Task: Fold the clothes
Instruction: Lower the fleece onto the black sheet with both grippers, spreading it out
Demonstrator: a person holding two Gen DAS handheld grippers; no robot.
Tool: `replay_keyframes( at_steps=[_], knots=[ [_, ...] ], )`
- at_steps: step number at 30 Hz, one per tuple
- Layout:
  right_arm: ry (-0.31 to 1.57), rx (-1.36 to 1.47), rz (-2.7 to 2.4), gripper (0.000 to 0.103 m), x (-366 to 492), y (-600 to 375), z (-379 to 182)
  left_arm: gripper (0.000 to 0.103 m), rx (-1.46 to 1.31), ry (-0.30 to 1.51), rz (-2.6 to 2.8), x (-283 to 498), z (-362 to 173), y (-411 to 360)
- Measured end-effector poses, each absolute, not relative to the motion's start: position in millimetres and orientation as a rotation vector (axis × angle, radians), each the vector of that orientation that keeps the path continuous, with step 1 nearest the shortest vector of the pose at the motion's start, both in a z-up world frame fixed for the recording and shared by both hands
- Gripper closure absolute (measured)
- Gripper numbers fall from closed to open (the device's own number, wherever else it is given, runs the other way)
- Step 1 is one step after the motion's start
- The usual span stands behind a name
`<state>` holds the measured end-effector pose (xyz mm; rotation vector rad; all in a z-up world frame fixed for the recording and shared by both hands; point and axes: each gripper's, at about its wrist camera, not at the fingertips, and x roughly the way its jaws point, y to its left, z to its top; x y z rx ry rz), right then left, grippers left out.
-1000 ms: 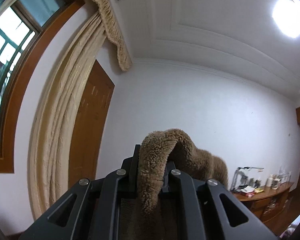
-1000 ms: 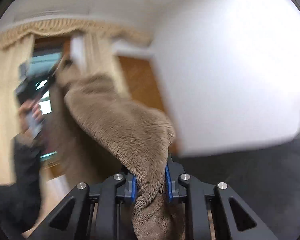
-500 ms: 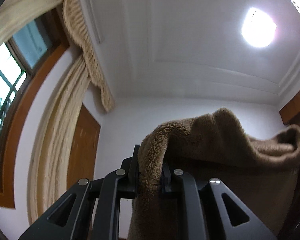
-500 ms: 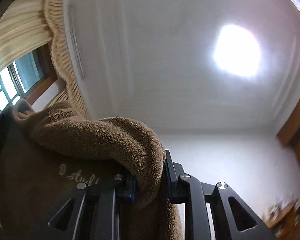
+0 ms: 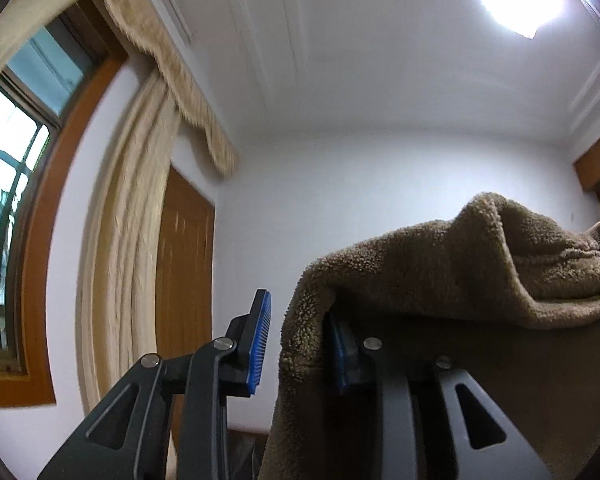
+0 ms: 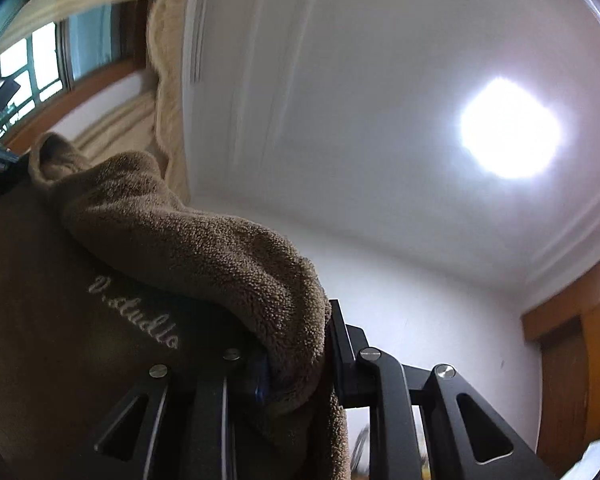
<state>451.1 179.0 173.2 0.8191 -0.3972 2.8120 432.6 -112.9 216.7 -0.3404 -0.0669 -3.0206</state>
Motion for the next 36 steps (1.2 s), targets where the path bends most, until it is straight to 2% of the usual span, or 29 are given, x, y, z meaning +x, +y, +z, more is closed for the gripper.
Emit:
replay_keyframes(
  at_steps=[7,14,23,26,28,29,30,31,34,36],
  knots=[
    [-0.350,0.341,2.957,0.080,318.0,182.4,145.1,0.071,0.106,-0.127,-2.985,292.8,153.1,-92.4],
    [-0.317,-0.286,3.064,0.080,170.1,193.0,76.5,0.071,0.533,-0.123,-2.918,159.7,78.2,-74.8],
    [-0.329,-0.850,3.085,0.079,86.8,229.1,-46.4,0.071,1.021,-0.180,-2.739,40.0,-37.2,-52.8],
    [-0.382,-0.981,3.086,0.075,71.3,242.6,-90.9,0.071,1.161,-0.188,-2.666,15.6,-70.7,-48.6],
    [-0.402,-1.037,3.083,0.070,61.7,244.7,-99.0,0.071,1.230,-0.192,-2.628,4.8,-87.2,-48.6],
    [-0.394,-1.062,3.079,0.056,59.5,247.5,-102.7,0.071,1.256,-0.196,-2.612,1.5,-94.8,-48.0],
    [-0.382,-1.085,3.075,0.036,56.9,250.7,-106.1,0.071,1.276,-0.195,-2.602,-2.2,-99.4,-49.8],
    [-0.350,-1.098,3.085,0.029,55.7,255.3,-107.3,0.071,1.293,-0.192,-2.596,-6.1,-102.2,-53.2],
    [-0.215,-1.161,3.141,0.027,53.4,268.7,-105.4,0.071,1.320,-0.159,-2.594,-10.1,-111.4,-59.7],
    [-0.100,-1.228,3.177,0.027,59.4,262.3,-85.6,0.067,1.316,-0.140,-2.596,-10.4,-116.5,-59.2]
  ],
)
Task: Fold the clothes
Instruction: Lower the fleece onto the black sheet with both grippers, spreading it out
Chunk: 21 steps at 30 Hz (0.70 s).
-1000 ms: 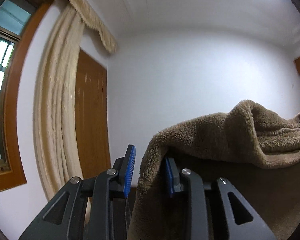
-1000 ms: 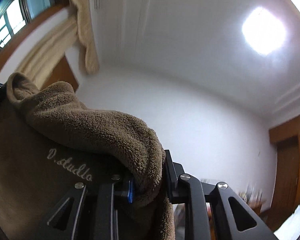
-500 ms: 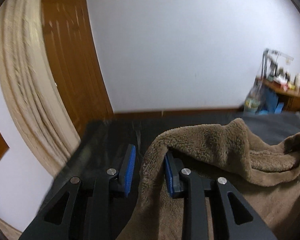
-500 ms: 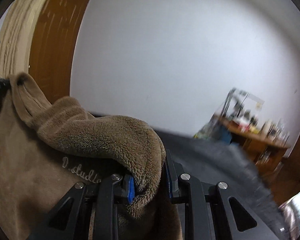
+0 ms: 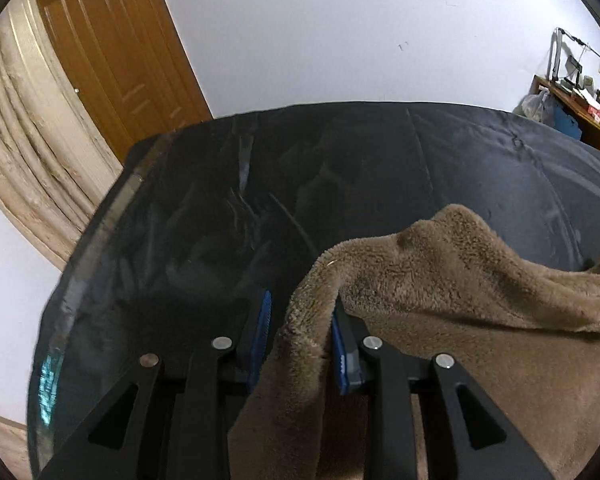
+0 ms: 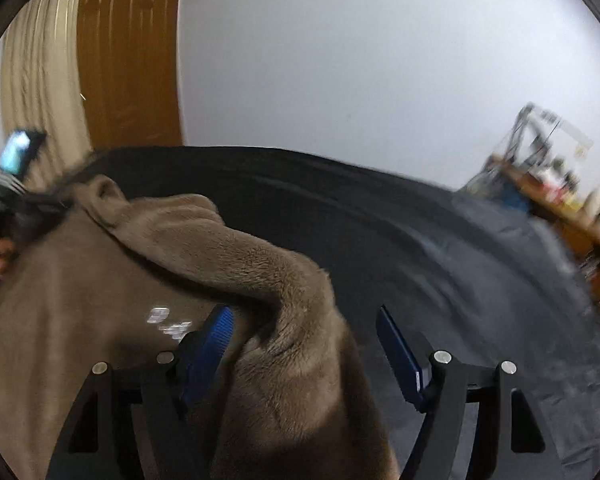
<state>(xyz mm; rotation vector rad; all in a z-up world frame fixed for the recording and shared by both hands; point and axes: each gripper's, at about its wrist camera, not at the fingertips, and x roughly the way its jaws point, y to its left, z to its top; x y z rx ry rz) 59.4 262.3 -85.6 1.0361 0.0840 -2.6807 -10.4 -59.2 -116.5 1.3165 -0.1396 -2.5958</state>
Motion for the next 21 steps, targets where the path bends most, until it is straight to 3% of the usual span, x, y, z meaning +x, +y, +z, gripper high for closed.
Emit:
replay_keyframes(
  at_steps=[7,12,17,21],
  knots=[
    [-0.136,1.119,-2.613,0.027,109.4,304.3,-66.6,0.061,1.280,-0.133,-2.608,-4.3,-119.3,-56.2],
    [-0.113,1.199,-2.607,0.027,139.1,314.6,-55.1,0.055,1.287,-0.062,-2.614,-7.2,-120.2,-69.0],
    [0.087,1.324,-2.662,0.027,159.5,305.6,-72.8,0.052,1.291,-0.003,-2.623,-11.9,-120.0,-80.5],
    [-0.040,1.393,-2.636,0.027,157.0,319.2,-85.4,0.052,1.283,-0.019,-2.628,-11.7,-120.0,-79.1]
  ],
)
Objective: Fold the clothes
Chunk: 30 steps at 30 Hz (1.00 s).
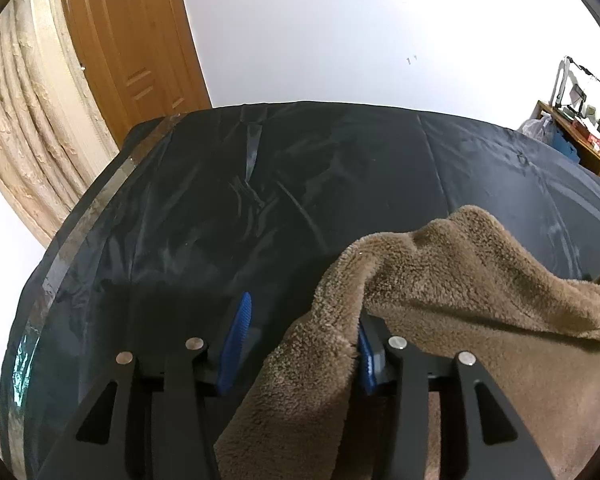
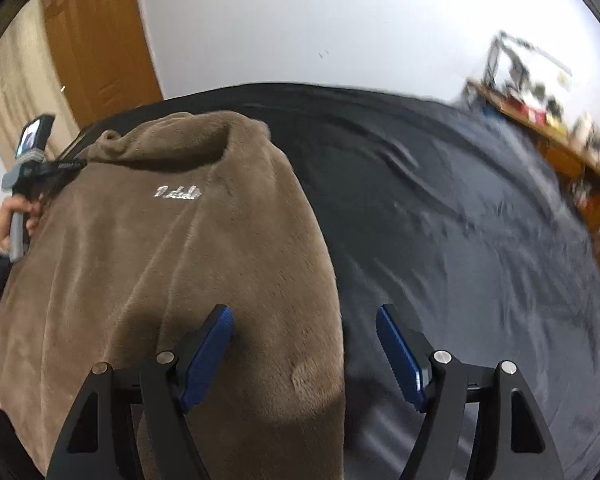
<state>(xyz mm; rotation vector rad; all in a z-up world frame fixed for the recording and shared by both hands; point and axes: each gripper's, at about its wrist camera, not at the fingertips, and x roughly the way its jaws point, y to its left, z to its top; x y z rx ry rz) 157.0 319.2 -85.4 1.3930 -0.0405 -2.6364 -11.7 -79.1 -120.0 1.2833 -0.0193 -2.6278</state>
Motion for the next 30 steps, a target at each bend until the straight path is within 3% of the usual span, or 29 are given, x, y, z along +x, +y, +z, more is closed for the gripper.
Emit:
replay_keyframes(
  at_steps=[2,3,4,5,6,8,11,14,19,22,26,28,29,30],
  knots=[
    [-0.108,1.422,-2.606,0.028,155.1,324.4,-92.9,0.052,1.279,-0.030,-2.631,-11.5,-120.2,-78.4],
    [-0.127,1.431,-2.598,0.033,155.1,325.4,-95.3,0.052,1.278,-0.032,-2.633,-10.4,-119.9,-77.3],
    [-0.129,1.423,-2.598,0.041,156.5,324.1,-94.8,0.052,1.278,-0.030,-2.634,-10.0,-119.8,-77.4],
    [-0.128,1.410,-2.596,0.060,158.2,322.1,-92.2,0.052,1.278,-0.026,-2.636,-10.1,-120.0,-78.6],
    [-0.113,1.399,-2.606,0.071,159.8,319.0,-88.8,0.052,1.279,-0.022,-2.637,-9.9,-120.0,-79.4],
    [0.016,1.381,-2.682,0.076,161.8,308.3,-79.3,0.052,1.281,-0.013,-2.640,-9.2,-119.6,-79.9],
    [0.179,1.349,-2.839,0.094,159.9,301.0,-60.9,0.051,1.281,-0.010,-2.645,-7.7,-118.2,-77.9],
    [0.316,1.262,-3.032,0.095,149.9,310.8,-33.6,0.051,1.277,-0.018,-2.653,-5.4,-116.9,-75.7],
    [-0.157,1.266,-2.851,0.094,133.8,346.0,-26.4,0.051,1.283,-0.025,-2.663,-4.7,-117.5,-76.4],
    [-0.222,1.314,-2.802,0.094,142.0,347.4,-41.9,0.051,1.294,-0.015,-2.662,-4.8,-118.0,-76.4],
    [-0.362,1.368,-2.716,0.081,163.3,349.8,-67.6,0.051,1.291,-0.027,-2.659,-3.7,-118.0,-74.1],
    [-0.381,1.372,-2.698,0.055,172.2,348.1,-74.9,0.051,1.292,-0.016,-2.661,-2.0,-117.8,-75.5],
    [-0.380,1.368,-2.698,0.027,177.8,347.3,-76.7,0.051,1.293,-0.008,-2.661,-2.3,-118.3,-75.7],
    [-0.378,1.364,-2.699,0.020,183.3,346.6,-78.4,0.050,1.294,-0.001,-2.661,-2.7,-118.7,-76.0]
  ],
)
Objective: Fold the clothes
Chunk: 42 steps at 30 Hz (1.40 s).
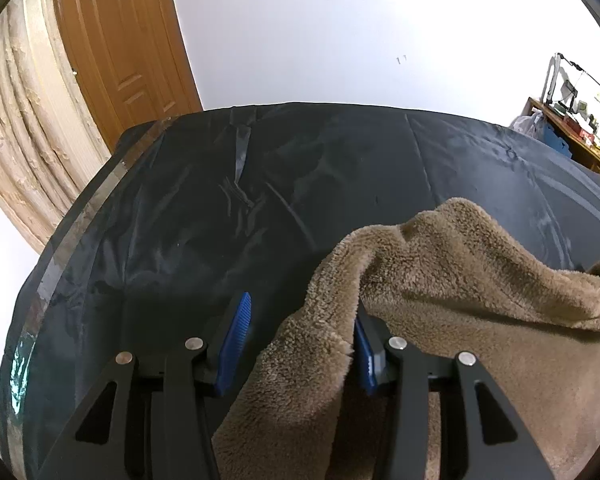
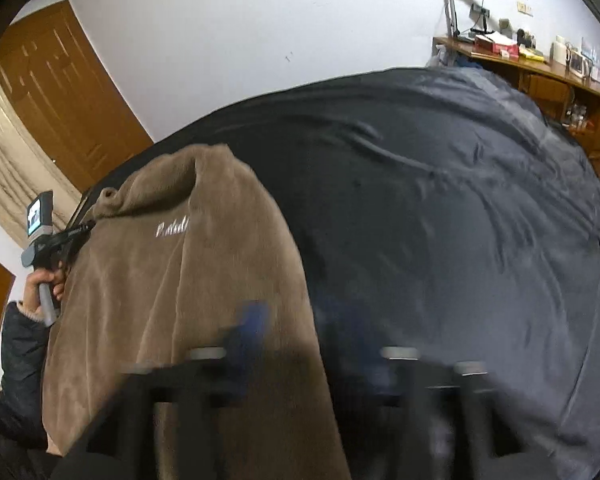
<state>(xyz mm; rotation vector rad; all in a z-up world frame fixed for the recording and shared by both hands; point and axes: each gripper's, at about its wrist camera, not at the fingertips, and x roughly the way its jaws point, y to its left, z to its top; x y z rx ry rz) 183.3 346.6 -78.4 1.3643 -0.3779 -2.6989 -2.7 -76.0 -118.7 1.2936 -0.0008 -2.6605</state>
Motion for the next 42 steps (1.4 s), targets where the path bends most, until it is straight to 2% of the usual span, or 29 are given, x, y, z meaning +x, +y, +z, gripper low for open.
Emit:
replay_keyframes(
  at_steps=[6,10,11,12,13,14,15,16,20,23,26,29,32,34,35,36,38,42],
  knots=[
    [-0.471,1.305,-2.569,0.020,205.0,335.7,-78.7,0.047,1.299,0.023,-2.656,-4.5,-119.7,-77.6],
    [-0.367,1.423,-2.508,0.021,206.7,310.2,-95.7,0.046,1.301,0.032,-2.656,-4.8,-119.7,-77.2],
    [-0.307,1.432,-2.530,0.027,208.4,302.1,-96.0,0.046,1.302,0.037,-2.656,-4.7,-119.7,-77.5],
    [-0.270,1.441,-2.539,0.046,209.0,296.5,-94.9,0.046,1.303,0.043,-2.657,-4.4,-119.7,-78.3],
    [-0.258,1.448,-2.547,0.058,209.4,292.9,-92.8,0.045,1.304,0.050,-2.657,-4.5,-119.7,-79.2],
    [-0.250,1.453,-2.556,0.067,209.8,289.5,-90.5,0.045,1.306,0.056,-2.657,-4.7,-119.5,-79.9],
    [-0.201,1.460,-2.575,0.071,209.5,285.5,-88.7,0.045,1.308,0.062,-2.657,-4.7,-119.5,-80.3],
    [-0.095,1.470,-2.609,0.072,209.8,279.3,-86.6,0.045,1.308,0.065,-2.658,-4.6,-119.5,-80.4],
    [0.530,1.462,-2.809,0.087,207.5,248.3,-70.7,0.045,1.307,0.066,-2.657,-4.5,-119.5,-79.7],
    [1.030,1.301,-3.001,0.087,200.7,239.8,-49.5,0.045,1.307,0.063,-2.657,-4.7,-120.1,-79.7],
    [1.384,1.173,-3.099,0.087,183.9,245.5,-36.1,0.045,1.306,0.060,-2.658,-4.3,-120.3,-79.5],
    [1.529,1.175,-3.128,0.087,154.7,259.6,-36.4,0.044,1.306,0.056,-2.664,-3.2,-120.6,-79.6],
    [1.107,1.373,-3.109,0.084,128.8,284.9,-40.8,0.044,1.303,0.043,-2.663,-3.1,-120.6,-78.4],
    [0.833,1.515,-3.037,0.074,114.9,302.0,-51.7,0.044,1.304,0.044,-2.663,-3.7,-120.9,-78.6],
    [0.736,1.536,-3.023,0.062,114.3,308.2,-53.7,0.044,1.305,0.047,-2.663,-3.9,-120.9,-78.9],
    [0.651,1.542,-3.014,0.043,115.2,313.5,-54.4,0.044,1.306,0.050,-2.663,-4.1,-121.0,-78.8],
    [0.451,1.517,-3.002,0.027,120.4,324.4,-49.6,0.044,1.308,0.049,-2.662,-4.0,-121.0,-78.5],
    [-0.043,1.310,-2.950,0.027,133.7,341.8,-11.3,0.043,1.309,0.034,-2.657,-4.6,-121.6,-77.6]
  ],
)
